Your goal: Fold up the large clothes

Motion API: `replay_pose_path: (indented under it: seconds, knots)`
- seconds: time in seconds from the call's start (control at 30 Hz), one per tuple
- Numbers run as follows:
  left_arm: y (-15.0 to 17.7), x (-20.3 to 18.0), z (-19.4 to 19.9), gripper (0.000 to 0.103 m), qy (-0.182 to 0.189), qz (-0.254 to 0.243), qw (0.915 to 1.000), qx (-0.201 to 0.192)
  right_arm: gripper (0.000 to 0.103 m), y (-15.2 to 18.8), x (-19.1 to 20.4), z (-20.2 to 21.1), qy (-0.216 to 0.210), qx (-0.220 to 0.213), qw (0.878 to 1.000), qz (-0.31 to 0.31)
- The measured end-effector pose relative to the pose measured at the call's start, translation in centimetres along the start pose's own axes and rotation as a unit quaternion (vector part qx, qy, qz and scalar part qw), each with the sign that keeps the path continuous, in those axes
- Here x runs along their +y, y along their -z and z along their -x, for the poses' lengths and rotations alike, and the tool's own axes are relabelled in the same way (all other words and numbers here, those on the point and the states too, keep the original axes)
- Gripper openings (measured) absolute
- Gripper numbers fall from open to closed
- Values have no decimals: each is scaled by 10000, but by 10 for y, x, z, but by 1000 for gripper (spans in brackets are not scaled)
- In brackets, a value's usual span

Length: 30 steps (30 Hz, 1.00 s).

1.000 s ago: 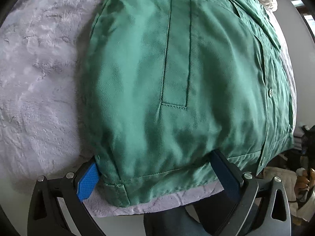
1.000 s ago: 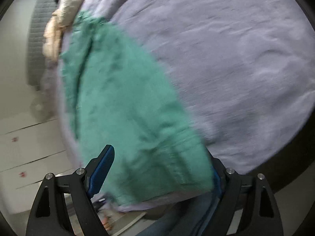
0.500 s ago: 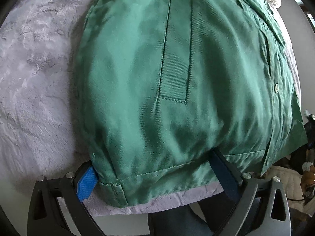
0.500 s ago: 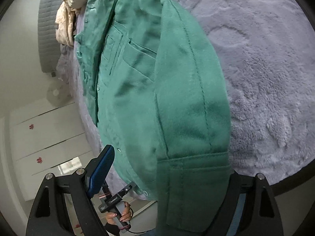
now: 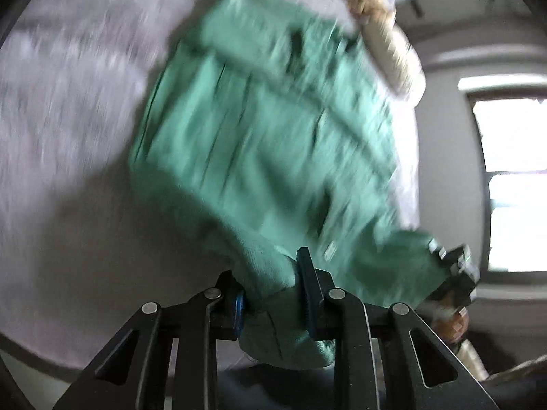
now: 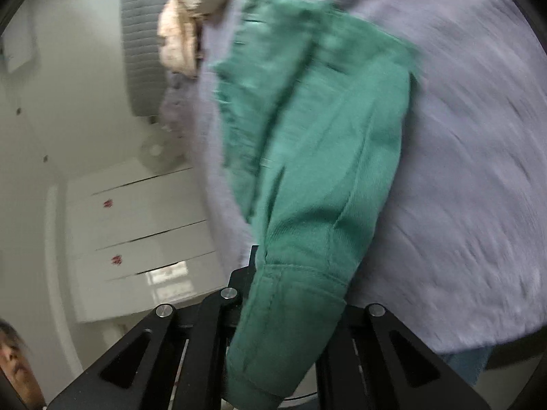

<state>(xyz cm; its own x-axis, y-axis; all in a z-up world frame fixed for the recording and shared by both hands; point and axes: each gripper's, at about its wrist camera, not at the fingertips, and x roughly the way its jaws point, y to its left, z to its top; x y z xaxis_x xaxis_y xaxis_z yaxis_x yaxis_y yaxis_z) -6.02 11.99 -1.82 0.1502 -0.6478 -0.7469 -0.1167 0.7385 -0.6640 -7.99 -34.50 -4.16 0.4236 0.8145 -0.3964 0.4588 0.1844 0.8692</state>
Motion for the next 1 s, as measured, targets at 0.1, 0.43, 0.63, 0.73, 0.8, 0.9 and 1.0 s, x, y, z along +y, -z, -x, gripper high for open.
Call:
replay_pose_path:
  seconds: [0.1, 0.43, 0.63, 0.73, 0.8, 0.9, 1.0]
  knots:
    - [-47, -24, 18, 27, 233, -2, 9985, -495, 10, -32, 33, -10, -200, 42, 9995, 244]
    - [-209, -68, 3, 27, -521, -502, 9885, -1329, 10, -187, 126, -82, -61, 0, 9963, 854]
    - [-284, -46, -70, 28, -1344, -607, 9832, -1074, 10, -256, 95, -141, 526, -257, 9971, 479]
    - [-296, -33, -94, 28, -1703, -611, 9804, -784, 10, -273, 77, -161, 732, -428, 9962, 201]
    - [-301, -28, -98, 32, -1748, -506, 9810, -668, 12, -276, 68, -161, 710, -506, 9962, 19]
    - [-299, -29, -88, 36, -1648, -430, 9828, -707, 14, -278, 65, -159, 692, -514, 9962, -102]
    - [-290, -44, -72, 88, -2023, -683, 9711, -1064, 25, -276, 72, -155, 736, -502, 9960, -26]
